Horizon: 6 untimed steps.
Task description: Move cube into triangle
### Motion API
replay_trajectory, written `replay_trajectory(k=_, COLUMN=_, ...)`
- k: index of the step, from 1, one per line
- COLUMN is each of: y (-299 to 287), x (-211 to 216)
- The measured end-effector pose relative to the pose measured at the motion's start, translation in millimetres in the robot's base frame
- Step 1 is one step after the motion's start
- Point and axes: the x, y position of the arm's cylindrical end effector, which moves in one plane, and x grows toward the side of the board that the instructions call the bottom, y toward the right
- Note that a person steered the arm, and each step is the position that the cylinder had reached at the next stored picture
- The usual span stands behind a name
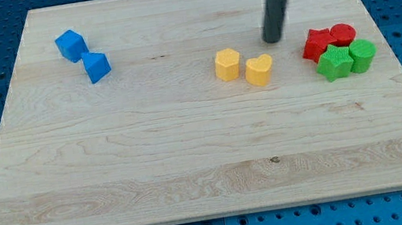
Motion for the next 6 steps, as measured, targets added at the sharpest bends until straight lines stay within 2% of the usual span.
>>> replay_trajectory(k=2, y=-113, x=-14)
replay_trajectory(k=3, y=-147, x=-14)
replay_trajectory(k=5, y=-149, x=-22)
replay_trajectory(k=6, y=-158, x=-73)
